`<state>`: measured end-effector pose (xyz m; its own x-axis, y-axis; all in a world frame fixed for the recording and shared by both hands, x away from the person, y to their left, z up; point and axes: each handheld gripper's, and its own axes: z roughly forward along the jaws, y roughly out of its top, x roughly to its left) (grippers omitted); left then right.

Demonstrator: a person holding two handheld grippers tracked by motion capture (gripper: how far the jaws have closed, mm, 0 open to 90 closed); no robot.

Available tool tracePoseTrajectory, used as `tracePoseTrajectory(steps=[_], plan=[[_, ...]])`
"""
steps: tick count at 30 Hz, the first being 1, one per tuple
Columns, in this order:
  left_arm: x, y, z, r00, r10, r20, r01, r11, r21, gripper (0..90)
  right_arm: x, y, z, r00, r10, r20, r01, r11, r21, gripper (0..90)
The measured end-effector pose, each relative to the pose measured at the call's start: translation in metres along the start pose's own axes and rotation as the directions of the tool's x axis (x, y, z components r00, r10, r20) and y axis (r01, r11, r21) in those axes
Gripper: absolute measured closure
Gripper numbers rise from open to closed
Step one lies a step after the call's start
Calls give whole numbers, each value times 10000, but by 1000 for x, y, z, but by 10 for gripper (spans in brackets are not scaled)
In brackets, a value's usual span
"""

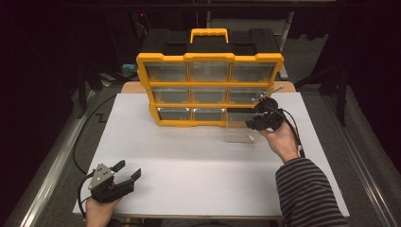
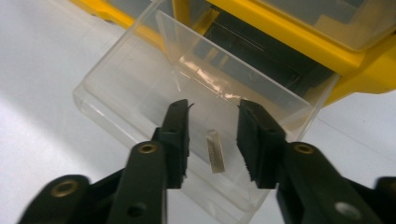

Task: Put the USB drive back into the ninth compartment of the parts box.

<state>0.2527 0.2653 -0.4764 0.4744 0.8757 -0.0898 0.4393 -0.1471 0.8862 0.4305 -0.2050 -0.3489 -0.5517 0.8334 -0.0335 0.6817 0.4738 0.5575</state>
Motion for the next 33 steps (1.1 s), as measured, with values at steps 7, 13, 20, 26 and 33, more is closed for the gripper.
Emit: tracePoseTrajectory(steps=[7,13,20,26,33], plan=[[0,0,0,10000,51,48,-51,10000,74,296,7,-15,-11,9999,-118,-62,116,9992,-383,523],[-1,0,1,10000,63,17,-63,10000,71,296,7,-34,-25,9992,39,-399,-76,9958,-910,500],[-1,0,0,10000,53,-8,-53,10000,46,295,11,-63,-36,9989,6,-478,-91,9841,-1773,462],[0,0,0,10000,20,-32,-20,10000,49,296,14,-92,-37,9986,97,-521,-207,9761,-2161,435],[-1,0,0,10000,14,-77,-14,10000,34,295,13,-118,-37,9988,126,-482,-252,9624,-2703,392]])
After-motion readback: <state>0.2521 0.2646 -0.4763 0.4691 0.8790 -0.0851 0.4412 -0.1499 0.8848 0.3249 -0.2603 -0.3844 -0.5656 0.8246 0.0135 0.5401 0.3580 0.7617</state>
